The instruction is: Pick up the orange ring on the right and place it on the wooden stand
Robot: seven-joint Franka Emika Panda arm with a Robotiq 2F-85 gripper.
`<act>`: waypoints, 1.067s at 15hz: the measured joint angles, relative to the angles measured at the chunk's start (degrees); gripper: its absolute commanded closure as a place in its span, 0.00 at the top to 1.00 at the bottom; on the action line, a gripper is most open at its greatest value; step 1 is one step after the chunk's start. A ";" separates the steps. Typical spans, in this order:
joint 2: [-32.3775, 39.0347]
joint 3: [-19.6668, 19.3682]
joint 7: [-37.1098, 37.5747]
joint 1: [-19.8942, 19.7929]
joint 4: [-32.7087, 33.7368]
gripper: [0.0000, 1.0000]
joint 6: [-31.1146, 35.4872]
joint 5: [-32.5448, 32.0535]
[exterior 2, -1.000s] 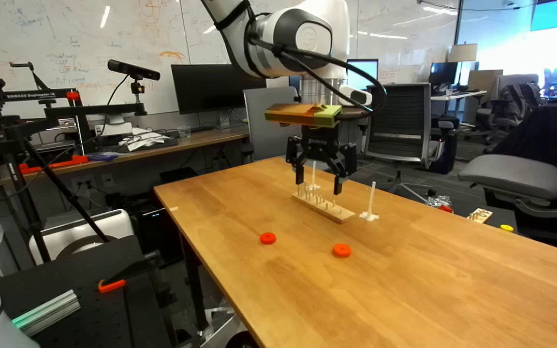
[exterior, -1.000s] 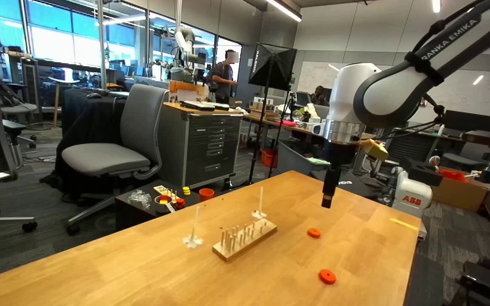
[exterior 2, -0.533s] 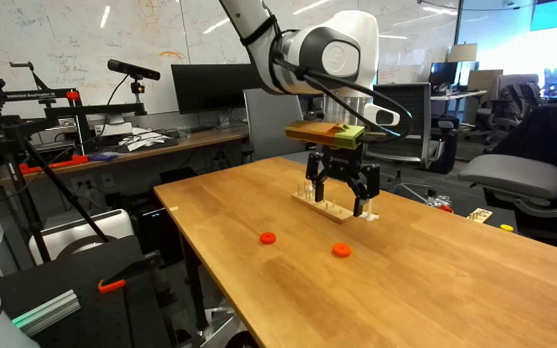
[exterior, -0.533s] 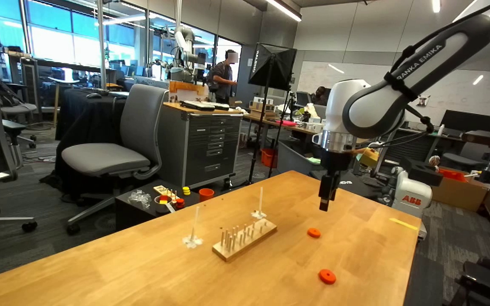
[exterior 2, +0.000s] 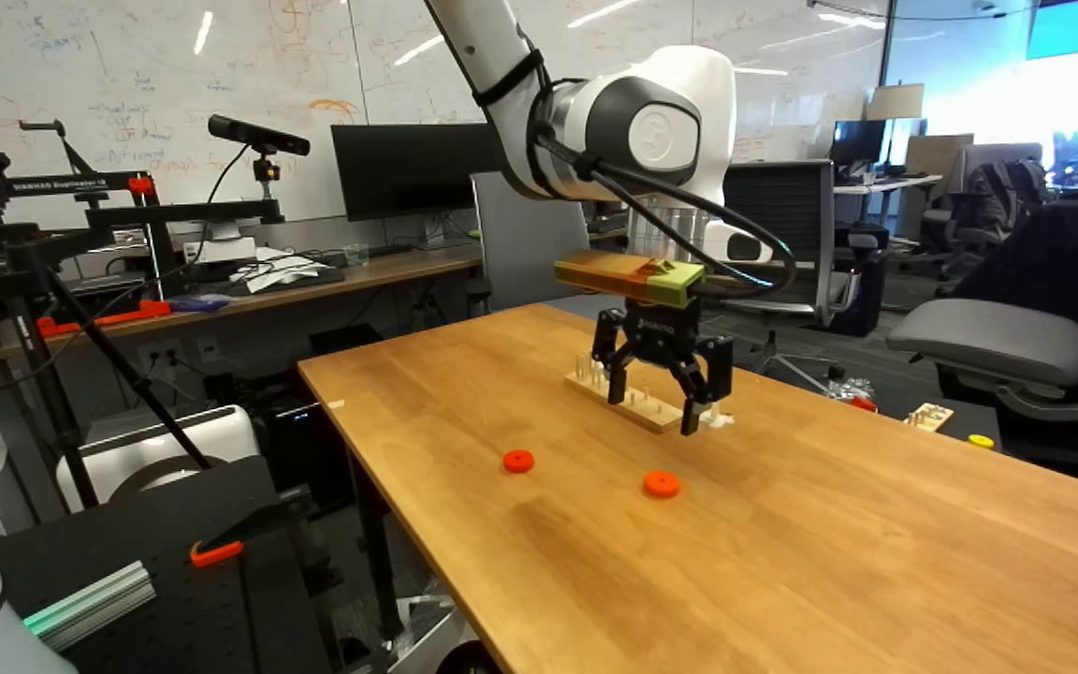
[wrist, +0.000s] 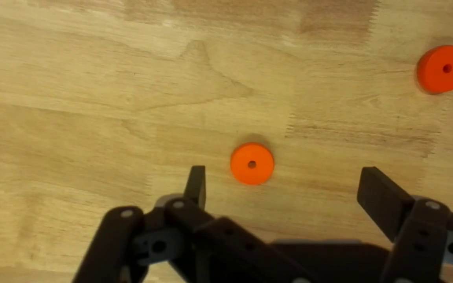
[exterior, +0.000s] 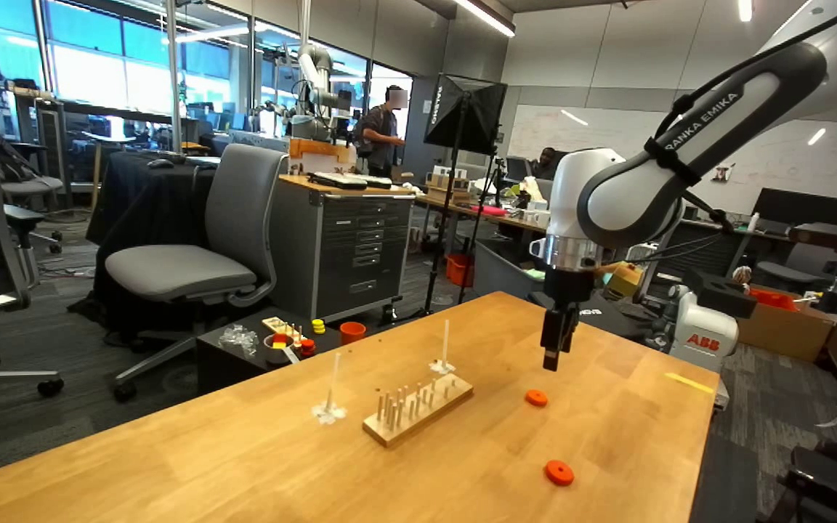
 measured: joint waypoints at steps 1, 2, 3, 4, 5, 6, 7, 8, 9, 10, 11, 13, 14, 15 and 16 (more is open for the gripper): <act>0.24 0.06 0.34 0.12 0.16 1.00 -0.03 0.00; 0.58 0.11 0.84 0.27 0.43 1.00 -0.12 0.00; 1.01 0.13 1.37 0.40 0.86 1.00 -0.16 0.00; 1.58 0.15 1.95 0.49 1.47 1.00 -0.23 0.00; 2.22 0.15 2.57 0.57 2.17 1.00 -0.29 0.00; 2.91 0.15 3.18 0.60 2.99 1.00 -0.42 0.00; 3.63 0.14 3.79 0.61 3.87 1.00 -0.58 0.00; 4.44 0.13 4.43 0.61 4.83 1.00 -0.87 0.00; 5.30 0.09 5.04 0.61 5.85 1.00 -1.22 0.00; 6.16 0.05 5.61 0.61 6.79 1.00 -1.50 0.00; 7.04 0.01 6.19 0.62 7.66 1.00 -1.93 0.00; 8.84 -0.04 7.10 0.63 9.21 1.00 -2.84 0.00; 9.72 -0.05 7.46 0.65 9.85 1.00 -3.35 0.00; 10.52 -0.06 7.70 0.65 10.35 1.00 -3.70 0.00; 11.29 -0.07 7.95 0.67 10.84 1.00 -4.26 0.00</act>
